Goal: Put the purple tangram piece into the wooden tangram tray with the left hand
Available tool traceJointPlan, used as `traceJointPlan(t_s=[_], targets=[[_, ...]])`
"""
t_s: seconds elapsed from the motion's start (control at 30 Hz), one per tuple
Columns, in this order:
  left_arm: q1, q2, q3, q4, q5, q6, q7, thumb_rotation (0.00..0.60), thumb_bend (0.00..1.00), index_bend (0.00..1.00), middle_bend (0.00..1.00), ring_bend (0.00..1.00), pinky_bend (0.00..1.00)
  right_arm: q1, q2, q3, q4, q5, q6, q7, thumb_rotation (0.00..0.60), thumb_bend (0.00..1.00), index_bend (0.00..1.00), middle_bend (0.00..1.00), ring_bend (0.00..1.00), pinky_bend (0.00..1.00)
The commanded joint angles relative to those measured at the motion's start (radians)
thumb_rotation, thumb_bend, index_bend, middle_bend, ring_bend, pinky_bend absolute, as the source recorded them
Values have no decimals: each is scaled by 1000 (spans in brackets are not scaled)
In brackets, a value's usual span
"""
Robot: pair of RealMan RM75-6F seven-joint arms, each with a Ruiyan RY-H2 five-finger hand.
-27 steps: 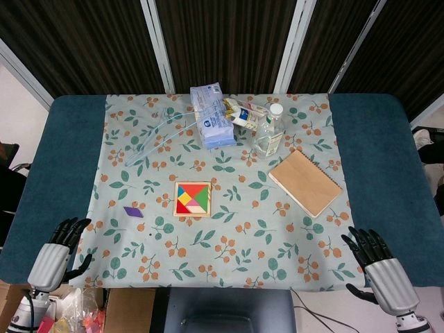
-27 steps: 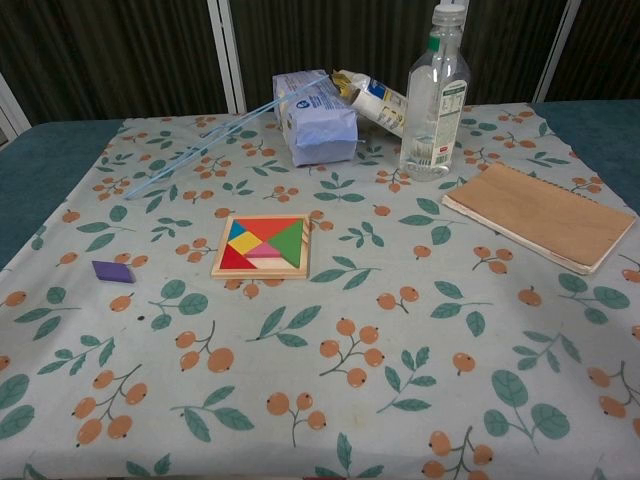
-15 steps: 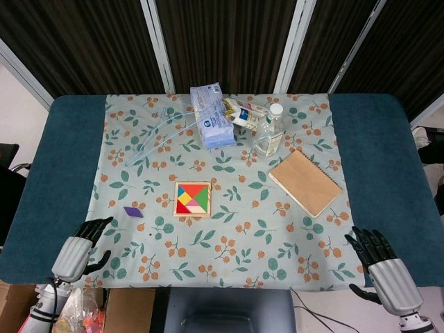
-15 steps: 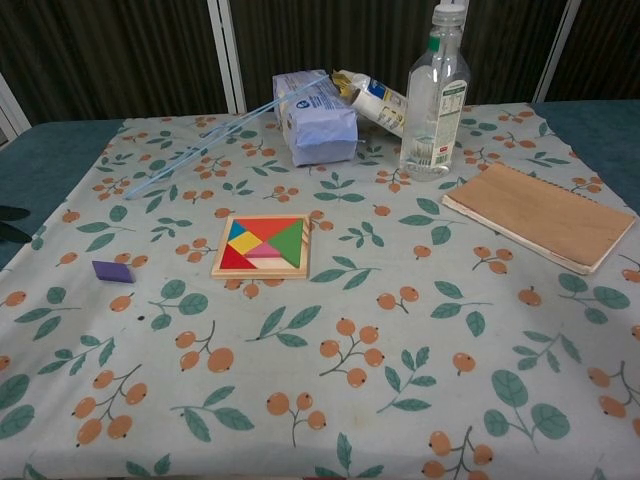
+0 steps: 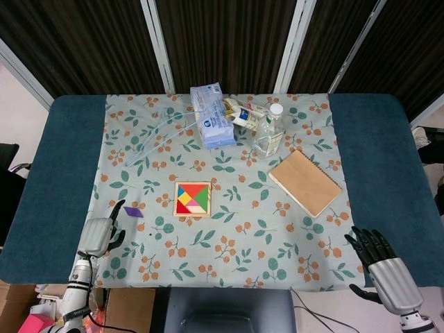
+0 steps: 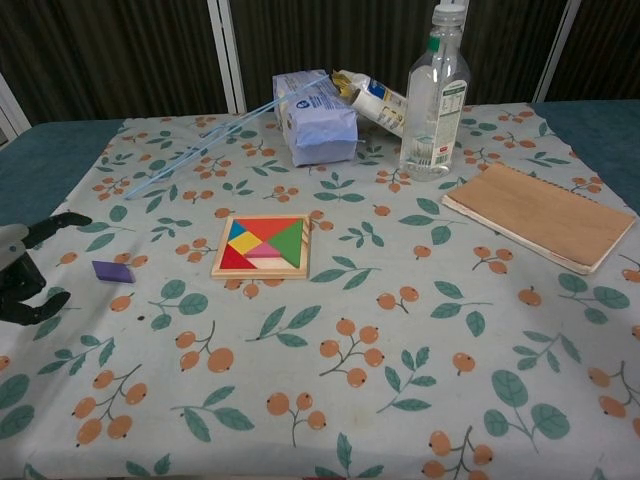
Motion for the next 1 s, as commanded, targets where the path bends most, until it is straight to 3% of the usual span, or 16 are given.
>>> traceJointPlan(t_s=[0.03, 0.1, 0.23, 0.37, 0.53, 0.8, 1.0], targets=[[-35, -49, -30, 17, -71, -35, 83, 600, 402, 145, 963, 1000, 1000, 0, 4, -1, 1, -2, 3, 8, 600, 160, 0, 0, 0, 0], [-44, -63, -31, 32, -74, -36, 89, 600, 402, 172, 959, 1000, 1000, -1, 5, -1, 1, -3, 7, 12, 600, 160, 0, 0, 0, 0], [-59, -103, -36, 108, -30, -14, 5, 600, 407, 322, 991, 1000, 1000, -1, 6, 0, 1, -2, 9, 16, 600, 160, 0, 0, 0, 0], [-72, -123, -43, 171, -26, -23, -59, 600, 407, 382, 1000, 1000, 1000, 0, 7, 0, 1, 1, 5, 18, 600, 160, 0, 0, 0, 0], [-82, -139, -44, 213, -37, -41, -79, 600, 412, 390, 1000, 1000, 1000, -2, 8, -1, 2, -4, 12, 20, 600, 160, 0, 0, 0, 0], [-97, -165, -51, 256, -58, -44, -57, 600, 413, 322, 1000, 1000, 1000, -3, 8, -1, 4, -6, 12, 21, 600, 161, 0, 0, 0, 0], [-104, -180, -60, 271, -71, -40, -52, 600, 413, 355, 1000, 1000, 1000, -5, 11, -1, 3, -6, 18, 27, 600, 160, 0, 0, 0, 0]])
